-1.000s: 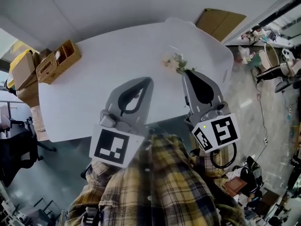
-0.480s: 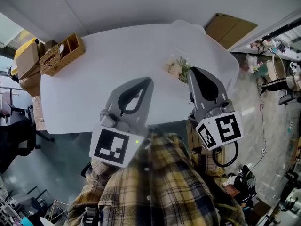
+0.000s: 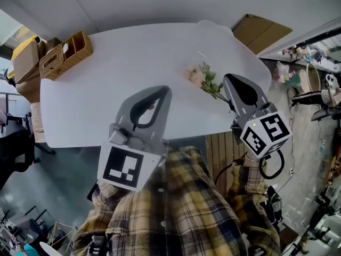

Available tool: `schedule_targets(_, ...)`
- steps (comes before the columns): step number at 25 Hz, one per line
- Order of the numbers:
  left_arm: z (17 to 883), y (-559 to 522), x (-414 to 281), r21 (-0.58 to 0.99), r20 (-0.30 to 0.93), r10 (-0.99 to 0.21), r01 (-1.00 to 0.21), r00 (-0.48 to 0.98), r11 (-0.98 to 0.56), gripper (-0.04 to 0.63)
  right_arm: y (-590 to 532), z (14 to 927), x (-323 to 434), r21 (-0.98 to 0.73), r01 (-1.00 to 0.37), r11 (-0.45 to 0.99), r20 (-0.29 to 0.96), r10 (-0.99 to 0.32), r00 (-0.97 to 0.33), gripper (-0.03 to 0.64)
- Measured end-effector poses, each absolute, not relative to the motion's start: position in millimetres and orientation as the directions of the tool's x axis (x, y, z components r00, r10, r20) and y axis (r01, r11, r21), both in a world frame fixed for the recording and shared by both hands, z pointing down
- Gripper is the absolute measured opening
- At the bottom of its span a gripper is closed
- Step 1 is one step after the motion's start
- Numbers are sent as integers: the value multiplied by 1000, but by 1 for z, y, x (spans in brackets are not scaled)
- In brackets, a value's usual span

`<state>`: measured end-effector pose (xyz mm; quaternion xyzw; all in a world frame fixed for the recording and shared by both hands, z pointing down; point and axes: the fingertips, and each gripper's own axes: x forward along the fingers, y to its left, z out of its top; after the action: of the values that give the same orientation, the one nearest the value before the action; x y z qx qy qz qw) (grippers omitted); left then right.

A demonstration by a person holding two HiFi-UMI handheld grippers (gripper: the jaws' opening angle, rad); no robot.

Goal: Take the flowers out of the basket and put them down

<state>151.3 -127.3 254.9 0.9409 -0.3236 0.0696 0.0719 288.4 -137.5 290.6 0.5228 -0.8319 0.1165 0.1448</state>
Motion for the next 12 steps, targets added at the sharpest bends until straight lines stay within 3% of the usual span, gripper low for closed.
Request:
schedule_targets(2, 257, -130, 149, 90, 184, -603, -624, 776, -776, 1, -140, 303, 294, -48, -892, 450, 424, -799, -427, 6)
schedule_targets(4, 260, -132, 146, 90, 193, -609, -632, 769, -770, 2, -142, 316, 297, -47, -880, 473, 486, -758, -434, 57)
schedule_targets(12, 273, -138, 139, 95, 229, -627, -658, 745, -747, 2, -148, 369, 312, -86, -815, 573, 685, -560, -466, 97)
